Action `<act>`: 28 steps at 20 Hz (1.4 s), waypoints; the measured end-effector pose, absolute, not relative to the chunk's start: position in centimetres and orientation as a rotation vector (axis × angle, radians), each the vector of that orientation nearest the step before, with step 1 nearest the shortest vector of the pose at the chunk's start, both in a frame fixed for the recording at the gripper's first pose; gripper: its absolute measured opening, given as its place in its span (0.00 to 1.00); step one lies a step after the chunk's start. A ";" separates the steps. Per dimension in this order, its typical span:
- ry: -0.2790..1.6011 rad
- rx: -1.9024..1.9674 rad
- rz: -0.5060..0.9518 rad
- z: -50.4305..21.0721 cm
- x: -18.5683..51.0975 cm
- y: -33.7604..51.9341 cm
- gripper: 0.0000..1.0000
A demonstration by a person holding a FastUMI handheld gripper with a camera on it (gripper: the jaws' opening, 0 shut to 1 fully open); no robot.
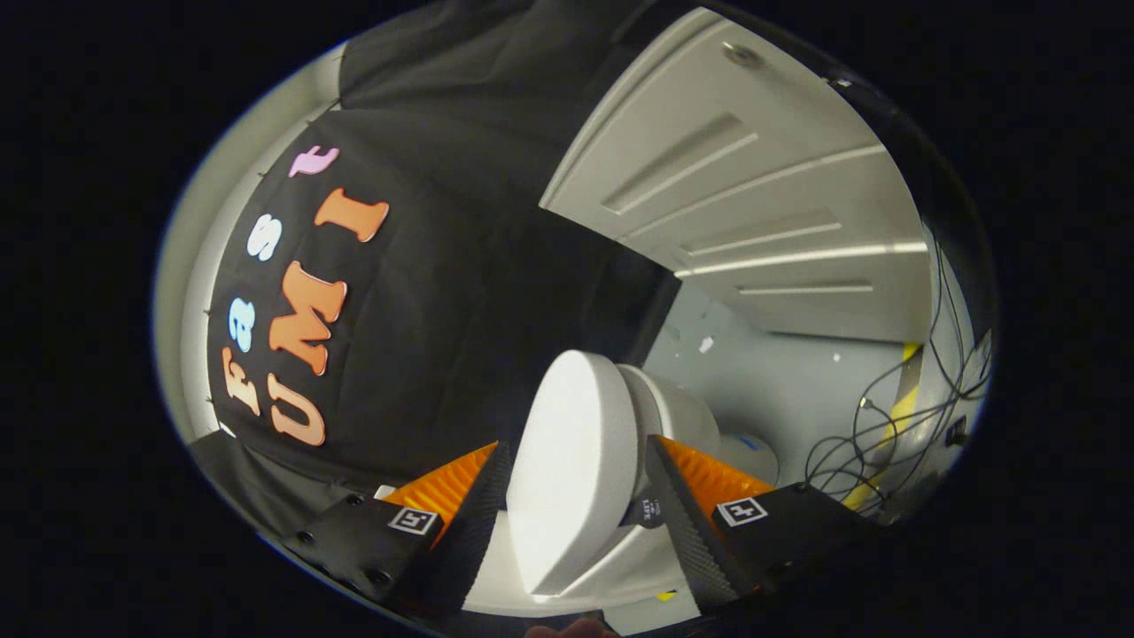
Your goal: Open the toilet lid.
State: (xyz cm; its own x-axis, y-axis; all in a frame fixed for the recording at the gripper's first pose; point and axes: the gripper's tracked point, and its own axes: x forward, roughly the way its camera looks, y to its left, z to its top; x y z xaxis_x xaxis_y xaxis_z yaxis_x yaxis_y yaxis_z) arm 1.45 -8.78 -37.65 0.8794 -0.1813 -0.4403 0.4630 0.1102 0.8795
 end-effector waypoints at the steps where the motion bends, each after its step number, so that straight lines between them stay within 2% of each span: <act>1: 0.257 1.410 -0.493 -38.9 1.0 -8.1 0.98; 11: 0.417 1.501 -0.400 -45.0 3.6 -3.0 0.97; 14: 0.436 1.499 -0.394 -45.9 3.5 -2.5 0.91; 18: 0.428 1.504 -0.381 -46.1 3.8 -2.5 0.70; 21: 0.426 1.512 -0.376 -46.2 3.7 -2.5 0.66; 23: 0.436 1.503 -0.369 -46.7 3.8 -2.3 0.53; 24: 0.417 1.502 -0.359 -46.3 3.9 -2.6 0.41; 25: 0.396 1.493 -0.341 -45.9 4.2 -2.7 0.37; 26: 0.401 1.475 -0.347 -46.5 4.3 -2.8 0.20; 28: 0.404 1.473 -0.348 -46.5 4.1 -2.6 0.19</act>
